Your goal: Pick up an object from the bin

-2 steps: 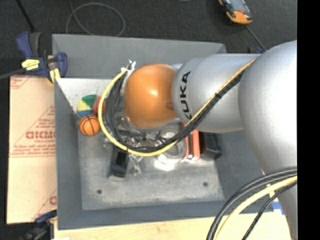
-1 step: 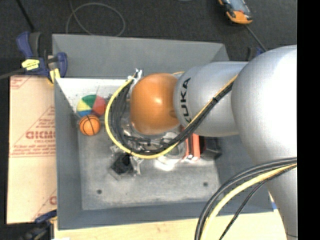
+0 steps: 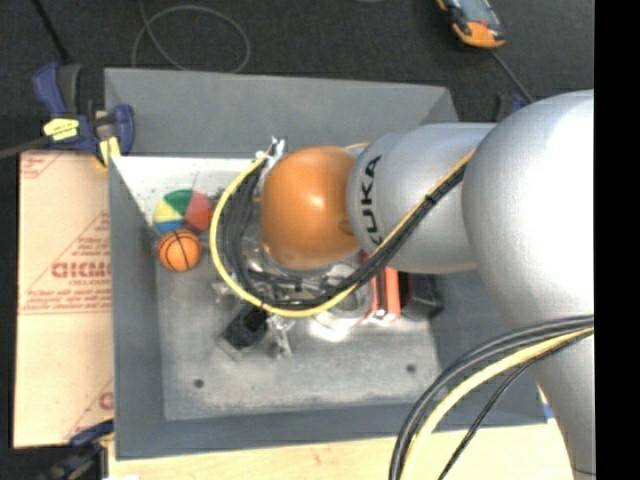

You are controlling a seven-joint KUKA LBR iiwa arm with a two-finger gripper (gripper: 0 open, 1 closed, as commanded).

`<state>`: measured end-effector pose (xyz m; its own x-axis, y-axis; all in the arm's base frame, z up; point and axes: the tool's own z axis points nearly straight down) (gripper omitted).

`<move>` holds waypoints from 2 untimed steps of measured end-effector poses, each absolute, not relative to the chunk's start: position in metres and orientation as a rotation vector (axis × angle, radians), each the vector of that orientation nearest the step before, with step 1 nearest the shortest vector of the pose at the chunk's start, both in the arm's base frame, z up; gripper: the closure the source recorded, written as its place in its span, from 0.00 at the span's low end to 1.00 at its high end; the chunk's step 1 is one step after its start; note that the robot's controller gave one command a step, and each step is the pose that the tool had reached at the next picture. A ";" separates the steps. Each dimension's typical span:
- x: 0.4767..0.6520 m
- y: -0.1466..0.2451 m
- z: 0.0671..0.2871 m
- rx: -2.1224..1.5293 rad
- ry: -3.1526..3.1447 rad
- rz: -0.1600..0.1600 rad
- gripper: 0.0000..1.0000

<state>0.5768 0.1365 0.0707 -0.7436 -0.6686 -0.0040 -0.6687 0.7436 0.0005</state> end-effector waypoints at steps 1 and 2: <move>0.577 0.136 0.071 -1.122 2.931 0.003 1.00; 0.577 0.136 0.071 -1.121 2.932 0.003 1.00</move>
Offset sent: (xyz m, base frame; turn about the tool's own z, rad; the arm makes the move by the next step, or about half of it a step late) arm 0.0000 0.0000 0.0000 0.0000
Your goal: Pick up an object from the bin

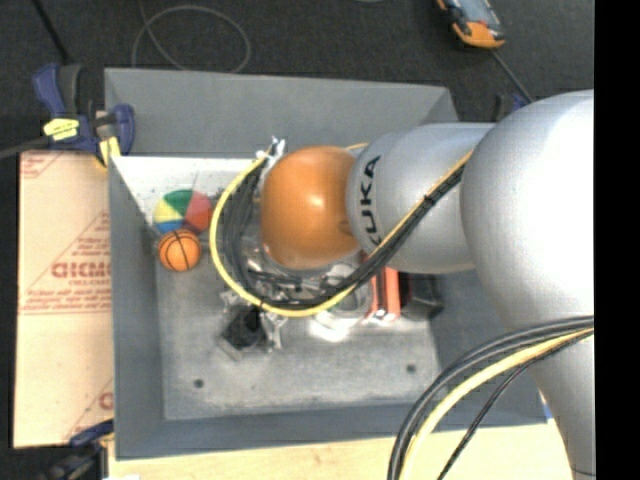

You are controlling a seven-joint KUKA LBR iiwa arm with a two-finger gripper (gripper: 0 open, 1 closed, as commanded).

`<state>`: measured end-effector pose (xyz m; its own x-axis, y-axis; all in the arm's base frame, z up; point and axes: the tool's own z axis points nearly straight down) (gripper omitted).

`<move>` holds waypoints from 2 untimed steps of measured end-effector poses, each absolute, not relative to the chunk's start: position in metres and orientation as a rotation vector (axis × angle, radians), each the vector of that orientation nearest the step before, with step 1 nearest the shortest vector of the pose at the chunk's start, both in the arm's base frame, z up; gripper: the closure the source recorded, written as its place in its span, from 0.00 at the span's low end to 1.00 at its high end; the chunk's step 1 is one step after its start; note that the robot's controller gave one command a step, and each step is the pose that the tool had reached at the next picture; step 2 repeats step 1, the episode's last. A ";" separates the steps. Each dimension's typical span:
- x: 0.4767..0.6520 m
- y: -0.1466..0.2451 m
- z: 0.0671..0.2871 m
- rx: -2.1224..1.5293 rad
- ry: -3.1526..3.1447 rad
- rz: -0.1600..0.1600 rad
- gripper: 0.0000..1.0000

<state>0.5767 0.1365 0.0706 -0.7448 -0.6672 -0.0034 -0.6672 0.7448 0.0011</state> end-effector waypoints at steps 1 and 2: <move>0.586 0.116 0.248 -1.190 2.901 -0.003 1.00; 0.586 0.116 0.248 -1.190 2.901 -0.003 1.00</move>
Offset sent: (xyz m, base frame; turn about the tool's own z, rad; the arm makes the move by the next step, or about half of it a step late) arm 0.0000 0.0000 0.0000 0.0000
